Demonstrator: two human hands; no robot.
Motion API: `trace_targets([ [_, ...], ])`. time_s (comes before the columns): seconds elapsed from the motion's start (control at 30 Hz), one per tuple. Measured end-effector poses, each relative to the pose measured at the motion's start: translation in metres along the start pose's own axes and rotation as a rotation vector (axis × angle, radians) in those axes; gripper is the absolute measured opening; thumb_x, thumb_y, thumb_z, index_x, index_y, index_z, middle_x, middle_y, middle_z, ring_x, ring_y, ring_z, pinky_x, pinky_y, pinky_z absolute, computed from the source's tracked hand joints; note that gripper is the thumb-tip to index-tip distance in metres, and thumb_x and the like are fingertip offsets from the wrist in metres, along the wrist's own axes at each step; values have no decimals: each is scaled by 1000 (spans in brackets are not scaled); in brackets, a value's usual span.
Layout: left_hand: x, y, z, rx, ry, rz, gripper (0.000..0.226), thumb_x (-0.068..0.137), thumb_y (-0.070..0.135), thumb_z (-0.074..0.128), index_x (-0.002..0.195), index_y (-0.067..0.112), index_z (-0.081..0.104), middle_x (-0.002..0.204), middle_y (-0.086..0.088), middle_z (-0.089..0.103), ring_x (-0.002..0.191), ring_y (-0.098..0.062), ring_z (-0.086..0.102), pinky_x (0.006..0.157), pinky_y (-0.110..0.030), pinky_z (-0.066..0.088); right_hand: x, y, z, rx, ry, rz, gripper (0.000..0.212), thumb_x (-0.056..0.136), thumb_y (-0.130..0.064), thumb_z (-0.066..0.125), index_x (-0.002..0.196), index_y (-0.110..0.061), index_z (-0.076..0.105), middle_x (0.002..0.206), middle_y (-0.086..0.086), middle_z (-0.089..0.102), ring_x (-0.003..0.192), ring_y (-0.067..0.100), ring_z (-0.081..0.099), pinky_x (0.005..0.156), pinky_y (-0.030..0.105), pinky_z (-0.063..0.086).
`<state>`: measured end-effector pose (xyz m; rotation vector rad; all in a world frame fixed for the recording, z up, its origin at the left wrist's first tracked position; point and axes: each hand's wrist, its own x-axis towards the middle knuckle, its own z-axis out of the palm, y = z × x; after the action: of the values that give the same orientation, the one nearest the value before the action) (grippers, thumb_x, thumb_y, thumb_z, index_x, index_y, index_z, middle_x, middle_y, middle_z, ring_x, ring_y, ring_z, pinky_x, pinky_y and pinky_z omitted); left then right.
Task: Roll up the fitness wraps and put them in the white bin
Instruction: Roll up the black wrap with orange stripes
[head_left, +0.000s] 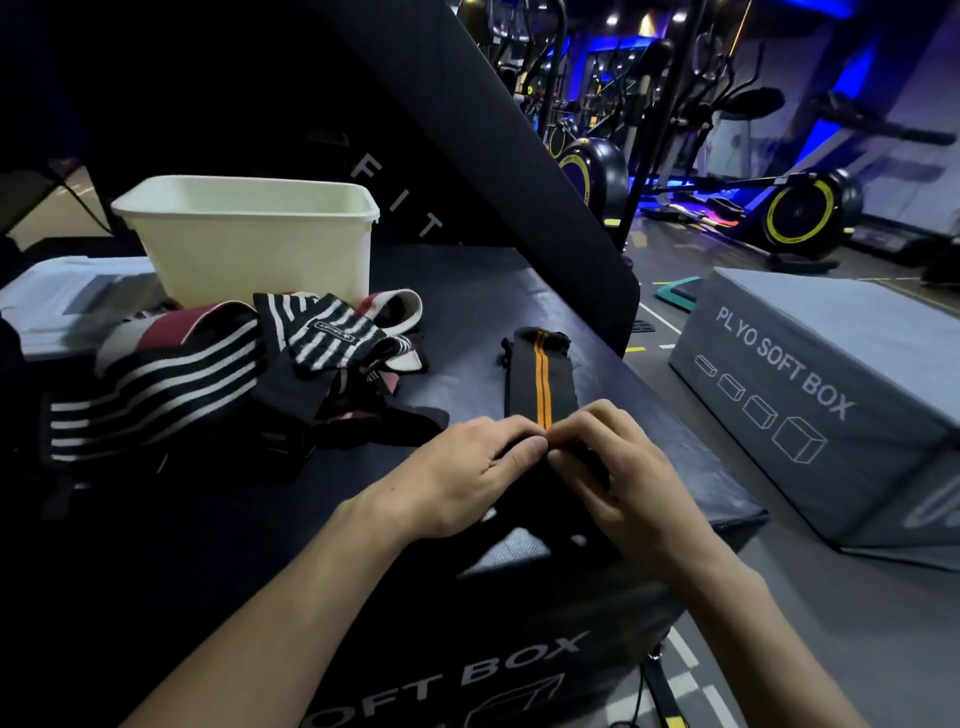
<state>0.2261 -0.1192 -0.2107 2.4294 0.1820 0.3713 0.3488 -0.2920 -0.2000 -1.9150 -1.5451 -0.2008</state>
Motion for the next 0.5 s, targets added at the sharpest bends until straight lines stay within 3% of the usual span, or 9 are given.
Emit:
trace_targets([
  [0.1, -1, 0, 3, -1, 37, -13, 45, 101, 67, 30, 123, 42, 59, 106, 10, 71, 101, -5, 66, 89, -39, 53, -4, 4, -3, -66, -34, -33, 41, 82, -61, 67, 109, -31, 59, 111, -16, 52, 101, 14, 57, 83, 27, 49],
  [0.17, -2, 2, 2, -17, 44, -18, 39, 103, 63, 34, 124, 41, 59, 107, 11, 70, 102, -4, 65, 91, -38, 52, -4, 4, -3, -95, -40, -29, 46, 74, -65, 68, 108, -36, 56, 112, -15, 53, 100, 15, 58, 82, 31, 51],
  [0.3, -7, 0, -1, -73, 25, -8, 32, 105, 51, 44, 132, 38, 55, 116, 16, 68, 110, -1, 62, 97, -31, 49, 2, 8, -8, -58, -54, 24, 44, 81, -67, 65, 112, -36, 61, 109, -18, 58, 96, 14, 63, 82, 38, 54],
  [0.5, -6, -4, -2, -70, 61, 60, 51, 99, 44, 62, 146, 27, 49, 137, 15, 52, 126, -3, 53, 108, -24, 43, 14, 14, -7, -70, -116, 78, 40, 95, -56, 53, 124, -30, 66, 109, -14, 65, 100, 10, 65, 87, 36, 53],
])
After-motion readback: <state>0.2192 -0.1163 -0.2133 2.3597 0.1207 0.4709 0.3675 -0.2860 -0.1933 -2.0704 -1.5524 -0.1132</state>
